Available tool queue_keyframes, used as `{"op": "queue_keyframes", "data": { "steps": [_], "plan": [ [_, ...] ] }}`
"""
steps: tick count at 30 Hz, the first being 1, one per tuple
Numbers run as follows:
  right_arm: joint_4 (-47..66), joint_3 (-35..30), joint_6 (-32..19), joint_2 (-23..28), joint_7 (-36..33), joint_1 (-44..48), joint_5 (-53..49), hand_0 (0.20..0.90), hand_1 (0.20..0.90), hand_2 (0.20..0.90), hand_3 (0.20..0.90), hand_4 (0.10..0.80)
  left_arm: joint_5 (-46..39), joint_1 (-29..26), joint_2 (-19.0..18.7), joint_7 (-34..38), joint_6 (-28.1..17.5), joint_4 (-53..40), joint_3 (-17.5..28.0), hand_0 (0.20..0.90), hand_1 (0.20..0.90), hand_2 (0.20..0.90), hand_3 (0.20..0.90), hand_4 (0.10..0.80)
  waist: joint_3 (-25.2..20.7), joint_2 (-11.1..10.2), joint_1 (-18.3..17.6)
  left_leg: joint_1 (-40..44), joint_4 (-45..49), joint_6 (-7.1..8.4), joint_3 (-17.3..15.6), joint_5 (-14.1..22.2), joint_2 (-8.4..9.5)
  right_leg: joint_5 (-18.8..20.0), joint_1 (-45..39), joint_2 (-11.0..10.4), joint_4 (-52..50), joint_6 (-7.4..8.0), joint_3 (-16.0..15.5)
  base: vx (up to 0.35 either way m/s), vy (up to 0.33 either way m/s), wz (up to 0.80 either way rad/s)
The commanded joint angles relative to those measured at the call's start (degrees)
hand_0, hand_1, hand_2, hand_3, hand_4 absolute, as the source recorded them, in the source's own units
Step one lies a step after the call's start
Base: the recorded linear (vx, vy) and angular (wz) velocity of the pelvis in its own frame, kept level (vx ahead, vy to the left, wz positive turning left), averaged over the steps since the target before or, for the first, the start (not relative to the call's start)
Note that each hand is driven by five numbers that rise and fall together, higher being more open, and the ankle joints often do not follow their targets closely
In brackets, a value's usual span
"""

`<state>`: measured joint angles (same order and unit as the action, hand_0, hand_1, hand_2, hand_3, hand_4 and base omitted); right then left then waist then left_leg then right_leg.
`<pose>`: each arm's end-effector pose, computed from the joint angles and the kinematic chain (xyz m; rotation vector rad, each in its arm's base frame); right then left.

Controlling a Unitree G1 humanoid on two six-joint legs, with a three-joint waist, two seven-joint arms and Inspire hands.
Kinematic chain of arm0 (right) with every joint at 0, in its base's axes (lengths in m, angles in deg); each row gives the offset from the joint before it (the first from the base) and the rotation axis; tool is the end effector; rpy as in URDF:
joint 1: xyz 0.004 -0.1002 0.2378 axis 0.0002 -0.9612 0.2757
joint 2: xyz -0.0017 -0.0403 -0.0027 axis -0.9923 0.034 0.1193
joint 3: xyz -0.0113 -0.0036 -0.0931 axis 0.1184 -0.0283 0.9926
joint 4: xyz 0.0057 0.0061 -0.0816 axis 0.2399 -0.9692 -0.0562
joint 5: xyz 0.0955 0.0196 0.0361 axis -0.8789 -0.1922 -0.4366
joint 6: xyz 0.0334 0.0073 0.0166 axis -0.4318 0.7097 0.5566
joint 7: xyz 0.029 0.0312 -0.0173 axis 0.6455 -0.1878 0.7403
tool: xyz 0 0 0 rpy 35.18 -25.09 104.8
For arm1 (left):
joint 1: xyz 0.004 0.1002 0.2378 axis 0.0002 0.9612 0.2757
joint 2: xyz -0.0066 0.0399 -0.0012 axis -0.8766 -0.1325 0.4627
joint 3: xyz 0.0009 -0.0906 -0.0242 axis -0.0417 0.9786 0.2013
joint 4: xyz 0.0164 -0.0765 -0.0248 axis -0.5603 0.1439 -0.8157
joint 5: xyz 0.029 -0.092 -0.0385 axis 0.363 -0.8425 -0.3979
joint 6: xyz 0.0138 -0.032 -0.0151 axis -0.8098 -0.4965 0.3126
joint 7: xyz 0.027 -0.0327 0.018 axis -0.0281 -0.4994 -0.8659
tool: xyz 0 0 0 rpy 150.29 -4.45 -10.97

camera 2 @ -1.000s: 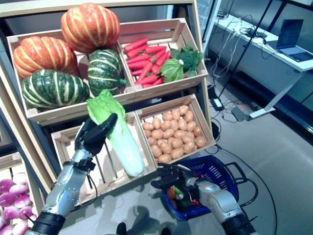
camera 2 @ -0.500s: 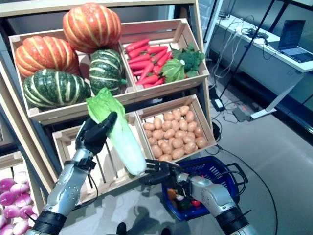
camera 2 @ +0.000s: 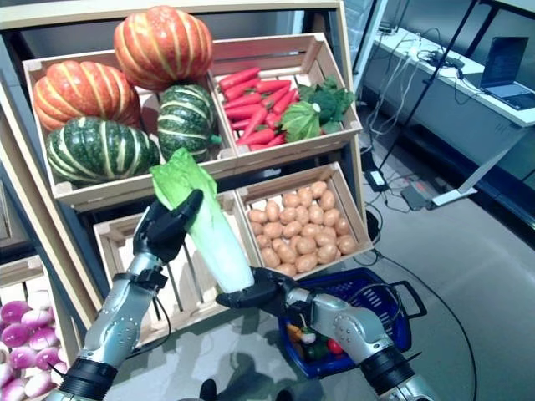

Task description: Put vegetables into the basket

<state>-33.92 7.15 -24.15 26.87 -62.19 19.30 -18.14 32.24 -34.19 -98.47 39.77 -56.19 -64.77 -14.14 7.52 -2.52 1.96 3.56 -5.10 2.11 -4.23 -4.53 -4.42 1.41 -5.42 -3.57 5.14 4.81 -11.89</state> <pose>0.2199 -0.1378 0.0514 0.3589 0.6578 0.7018 0.2233 0.1804 0.0714 -0.5365 -0.0967 -0.1657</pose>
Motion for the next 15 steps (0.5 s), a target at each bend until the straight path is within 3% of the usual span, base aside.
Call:
{"op": "queue_keyframes", "data": {
  "steps": [1,15],
  "plan": [
    [5.9,0.2,-4.0,-3.2,-0.6,5.1,-8.2,0.9,0.9,0.9,0.9,0.8,-0.6,-10.0,-0.4,-3.2,-6.1,-3.3,-0.7,0.3,0.3,0.3,0.3,0.4,-4.6,-1.8,0.7,1.7,0.1,2.2,2.4,4.2,-0.24,1.3,-1.3,-4.2,-0.1,2.64,0.0,-0.006,0.002,0.04],
    [7.0,-0.1,-4.2,-2.2,-1.4,6.3,-11.8,0.9,0.9,0.9,0.9,0.8,1.9,-10.5,-1.9,-4.1,-5.2,-3.5,-1.5,0.3,0.3,0.3,0.3,0.4,-4.7,-1.8,0.7,1.8,0.1,2.29,2.3,4.2,-0.28,1.3,-1.4,-4.2,-0.1,2.69,0.0,0.0,0.0,0.0]
  ]
}}
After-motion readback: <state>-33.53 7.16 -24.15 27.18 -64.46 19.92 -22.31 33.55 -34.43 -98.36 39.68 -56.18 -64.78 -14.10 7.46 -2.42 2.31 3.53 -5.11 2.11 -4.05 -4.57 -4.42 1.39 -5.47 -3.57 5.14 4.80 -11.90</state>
